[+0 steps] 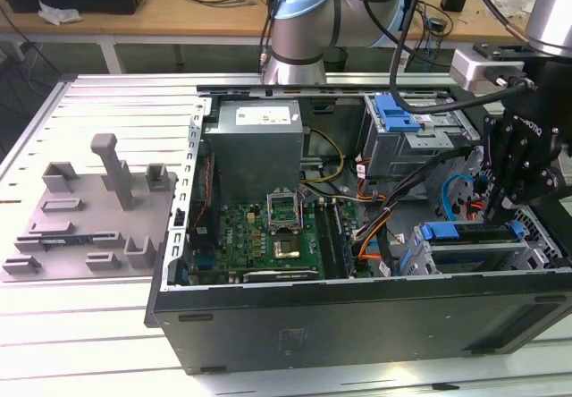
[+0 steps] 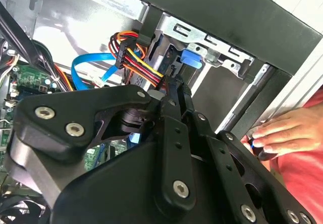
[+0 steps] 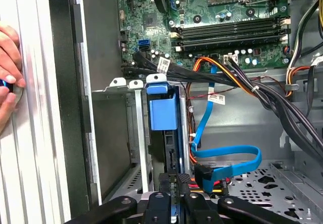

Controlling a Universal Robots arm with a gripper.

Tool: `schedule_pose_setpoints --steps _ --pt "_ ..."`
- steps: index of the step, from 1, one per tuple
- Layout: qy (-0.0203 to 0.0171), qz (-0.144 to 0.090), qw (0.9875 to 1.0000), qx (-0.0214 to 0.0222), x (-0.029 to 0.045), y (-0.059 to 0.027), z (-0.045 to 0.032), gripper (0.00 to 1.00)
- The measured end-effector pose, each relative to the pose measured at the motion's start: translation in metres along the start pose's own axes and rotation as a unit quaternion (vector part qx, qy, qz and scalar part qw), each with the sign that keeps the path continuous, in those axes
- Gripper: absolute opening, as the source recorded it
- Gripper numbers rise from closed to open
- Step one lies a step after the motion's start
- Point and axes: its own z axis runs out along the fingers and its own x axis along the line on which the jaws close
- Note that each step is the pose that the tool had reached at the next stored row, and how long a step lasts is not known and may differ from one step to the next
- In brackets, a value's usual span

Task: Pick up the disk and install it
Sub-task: 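Insert the first disk wire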

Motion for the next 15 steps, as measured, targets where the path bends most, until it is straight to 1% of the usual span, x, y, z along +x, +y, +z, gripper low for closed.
schedule_pose_setpoints --steps 3,4,5,6,7,9,13,15 --pt "-0.0002 0.000 1.0000 0.0000 0.0001 0.0000 0.0000 0.17" --pt "-0.0020 0.000 1.0000 -0.0002 0.0005 0.0000 0.0000 0.17" --pt "-0.0047 0.000 1.0000 -0.0004 0.0010 -0.0001 0.0002 0.17" --pt "-0.0087 0.000 1.0000 -0.0007 0.0018 -0.0001 0.0004 0.17" --pt "-0.0110 0.000 0.9999 -0.0009 0.0024 -0.0002 0.0004 0.17" --pt "-0.0193 0.001 0.9998 -0.0016 0.0050 -0.0004 0.0009 0.17" --pt "-0.0243 0.001 0.9997 -0.0020 0.0074 -0.0006 0.0013 0.17" --pt "-0.0248 0.001 0.9997 -0.0021 0.0074 -0.0006 0.0014 0.17"
